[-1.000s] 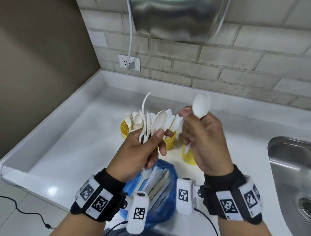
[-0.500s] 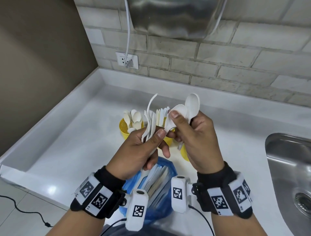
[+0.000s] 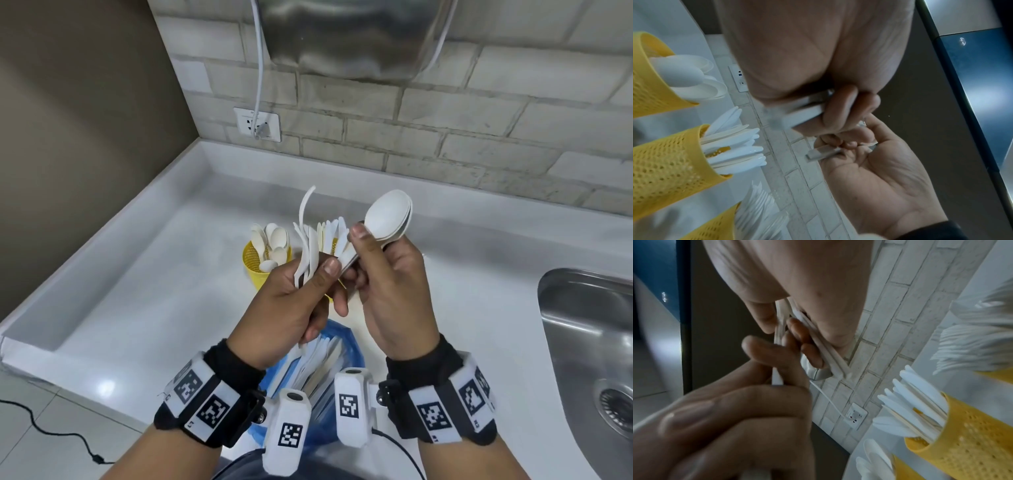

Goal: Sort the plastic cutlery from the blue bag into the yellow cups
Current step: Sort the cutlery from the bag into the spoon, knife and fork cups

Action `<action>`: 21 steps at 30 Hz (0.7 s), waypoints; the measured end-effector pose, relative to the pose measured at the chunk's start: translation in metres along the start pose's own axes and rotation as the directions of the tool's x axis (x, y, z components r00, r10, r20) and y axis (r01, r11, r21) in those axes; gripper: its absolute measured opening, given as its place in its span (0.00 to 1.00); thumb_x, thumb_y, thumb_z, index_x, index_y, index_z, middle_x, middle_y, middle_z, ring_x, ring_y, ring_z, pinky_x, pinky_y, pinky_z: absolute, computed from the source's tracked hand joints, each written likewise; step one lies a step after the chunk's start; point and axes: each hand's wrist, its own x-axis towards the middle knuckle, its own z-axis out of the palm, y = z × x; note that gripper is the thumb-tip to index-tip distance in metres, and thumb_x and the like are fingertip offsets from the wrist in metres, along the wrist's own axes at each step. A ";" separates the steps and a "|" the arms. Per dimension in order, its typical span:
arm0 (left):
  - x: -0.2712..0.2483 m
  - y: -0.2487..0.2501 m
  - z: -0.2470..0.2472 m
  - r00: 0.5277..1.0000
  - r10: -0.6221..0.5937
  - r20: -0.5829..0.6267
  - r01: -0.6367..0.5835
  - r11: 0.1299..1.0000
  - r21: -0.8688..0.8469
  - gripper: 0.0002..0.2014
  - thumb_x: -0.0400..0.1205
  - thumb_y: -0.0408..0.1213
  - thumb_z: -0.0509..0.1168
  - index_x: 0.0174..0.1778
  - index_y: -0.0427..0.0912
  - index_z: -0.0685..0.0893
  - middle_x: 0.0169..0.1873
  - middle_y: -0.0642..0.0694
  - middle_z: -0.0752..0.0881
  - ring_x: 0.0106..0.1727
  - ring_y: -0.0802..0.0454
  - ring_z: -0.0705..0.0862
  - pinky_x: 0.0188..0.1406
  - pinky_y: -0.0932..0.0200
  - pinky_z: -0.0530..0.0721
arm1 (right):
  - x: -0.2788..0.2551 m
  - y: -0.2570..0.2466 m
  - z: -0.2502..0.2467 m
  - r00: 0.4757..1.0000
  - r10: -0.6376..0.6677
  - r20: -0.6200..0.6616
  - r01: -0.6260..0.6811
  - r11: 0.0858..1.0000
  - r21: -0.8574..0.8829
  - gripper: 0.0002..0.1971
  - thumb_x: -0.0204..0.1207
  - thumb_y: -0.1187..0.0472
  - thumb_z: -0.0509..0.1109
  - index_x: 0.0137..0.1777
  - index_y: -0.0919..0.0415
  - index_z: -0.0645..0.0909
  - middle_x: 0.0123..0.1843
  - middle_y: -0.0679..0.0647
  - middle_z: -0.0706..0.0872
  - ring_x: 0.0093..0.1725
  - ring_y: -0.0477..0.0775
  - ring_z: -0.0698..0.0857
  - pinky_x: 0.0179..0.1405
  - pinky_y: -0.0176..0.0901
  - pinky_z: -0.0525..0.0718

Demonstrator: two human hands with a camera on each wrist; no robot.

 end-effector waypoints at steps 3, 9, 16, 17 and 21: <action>0.000 0.000 0.002 0.999 -0.002 0.034 0.000 0.999 0.038 0.16 0.91 0.49 0.57 0.54 0.43 0.86 0.33 0.39 0.86 0.16 0.50 0.67 0.20 0.61 0.65 | 0.001 0.000 0.002 0.996 -0.016 -0.092 0.018 1.000 0.015 0.15 0.83 0.51 0.68 0.51 0.66 0.78 0.35 0.66 0.79 0.29 0.60 0.75 0.25 0.47 0.75; -0.003 -0.001 0.003 0.999 -0.009 0.043 0.007 0.999 0.049 0.17 0.87 0.49 0.61 0.66 0.43 0.82 0.20 0.44 0.69 0.17 0.52 0.64 0.18 0.58 0.63 | 0.011 -0.021 -0.007 0.960 -0.104 -0.262 0.172 0.952 0.253 0.11 0.91 0.59 0.59 0.46 0.61 0.73 0.34 0.57 0.78 0.34 0.59 0.80 0.43 0.54 0.82; -0.001 -0.002 -0.001 1.000 0.013 0.013 -0.013 0.998 0.059 0.14 0.87 0.48 0.62 0.63 0.45 0.82 0.21 0.49 0.66 0.18 0.52 0.62 0.19 0.54 0.62 | 0.006 -0.022 -0.012 0.983 -0.153 -0.101 0.140 0.981 -0.132 0.11 0.83 0.53 0.68 0.40 0.55 0.76 0.25 0.42 0.71 0.24 0.45 0.69 0.29 0.43 0.70; 0.000 -0.002 -0.001 1.000 0.016 0.008 -0.017 0.998 0.067 0.13 0.87 0.48 0.62 0.63 0.45 0.82 0.21 0.49 0.67 0.19 0.51 0.62 0.19 0.54 0.61 | 0.004 -0.019 -0.011 0.988 -0.143 -0.050 0.129 0.968 -0.215 0.10 0.82 0.54 0.71 0.41 0.57 0.79 0.25 0.40 0.74 0.24 0.43 0.71 0.30 0.40 0.72; 0.000 -0.002 0.000 1.000 0.011 0.019 -0.013 0.997 0.078 0.15 0.87 0.49 0.62 0.70 0.58 0.80 0.22 0.39 0.64 0.21 0.48 0.63 0.21 0.47 0.60 | -0.001 -0.008 -0.009 0.996 -0.031 0.085 0.055 0.952 -0.301 0.07 0.81 0.63 0.77 0.52 0.66 0.84 0.29 0.59 0.74 0.25 0.42 0.79 0.32 0.36 0.79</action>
